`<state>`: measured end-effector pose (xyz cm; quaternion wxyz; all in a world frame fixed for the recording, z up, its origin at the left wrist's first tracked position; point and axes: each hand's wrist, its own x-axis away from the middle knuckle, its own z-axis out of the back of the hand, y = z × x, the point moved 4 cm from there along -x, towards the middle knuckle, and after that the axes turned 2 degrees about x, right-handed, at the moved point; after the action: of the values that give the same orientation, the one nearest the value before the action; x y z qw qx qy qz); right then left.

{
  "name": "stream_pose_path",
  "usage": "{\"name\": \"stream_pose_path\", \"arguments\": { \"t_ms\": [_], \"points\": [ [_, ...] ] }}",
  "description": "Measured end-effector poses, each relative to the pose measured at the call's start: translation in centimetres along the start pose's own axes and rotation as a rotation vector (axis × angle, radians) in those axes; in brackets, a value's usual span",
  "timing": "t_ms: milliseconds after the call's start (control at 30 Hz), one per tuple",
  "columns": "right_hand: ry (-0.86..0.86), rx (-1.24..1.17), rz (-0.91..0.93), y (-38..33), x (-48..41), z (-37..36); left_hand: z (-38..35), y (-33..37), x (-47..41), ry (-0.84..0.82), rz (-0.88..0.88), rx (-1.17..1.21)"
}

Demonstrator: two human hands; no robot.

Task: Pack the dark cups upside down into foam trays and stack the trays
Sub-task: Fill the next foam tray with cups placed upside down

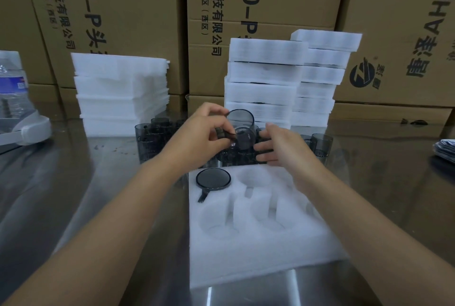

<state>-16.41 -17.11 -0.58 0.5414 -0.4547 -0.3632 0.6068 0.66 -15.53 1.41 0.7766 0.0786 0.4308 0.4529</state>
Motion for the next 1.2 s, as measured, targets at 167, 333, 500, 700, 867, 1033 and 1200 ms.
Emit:
{"name": "stream_pose_path", "arguments": {
  "t_ms": [167, 333, 500, 700, 867, 1033, 1200],
  "points": [
    [-0.144, -0.116, -0.104, 0.0, -0.1, 0.3, -1.3, 0.6, 0.4, 0.054, -0.026, -0.072],
    [-0.258, -0.226, -0.241, 0.6, -0.1, 1.1, -2.6, 0.6, 0.5, 0.059, -0.013, 0.006],
    [-0.347, -0.318, -0.263, 0.8, -0.7, 2.3, -3.7, 0.9, 0.4, 0.080, 0.016, 0.219],
    [-0.474, -0.428, -0.166, 1.3, -0.8, 1.4, -3.6, -0.3, -0.1, 0.160, 0.260, 0.549],
    [-0.480, -0.536, -0.191, 1.7, -1.0, 1.7, -3.8, -0.9, -0.2, 0.074, 0.430, 0.796],
    [-0.502, -0.521, -0.169, 1.8, -1.1, 1.7, -3.9, -0.7, -0.3, 0.019, 0.418, 0.788],
    [-0.494, -0.433, -0.041, 1.3, -1.0, 1.8, -3.9, -0.7, -0.2, 0.001, 0.394, 0.744]
  ]
}}
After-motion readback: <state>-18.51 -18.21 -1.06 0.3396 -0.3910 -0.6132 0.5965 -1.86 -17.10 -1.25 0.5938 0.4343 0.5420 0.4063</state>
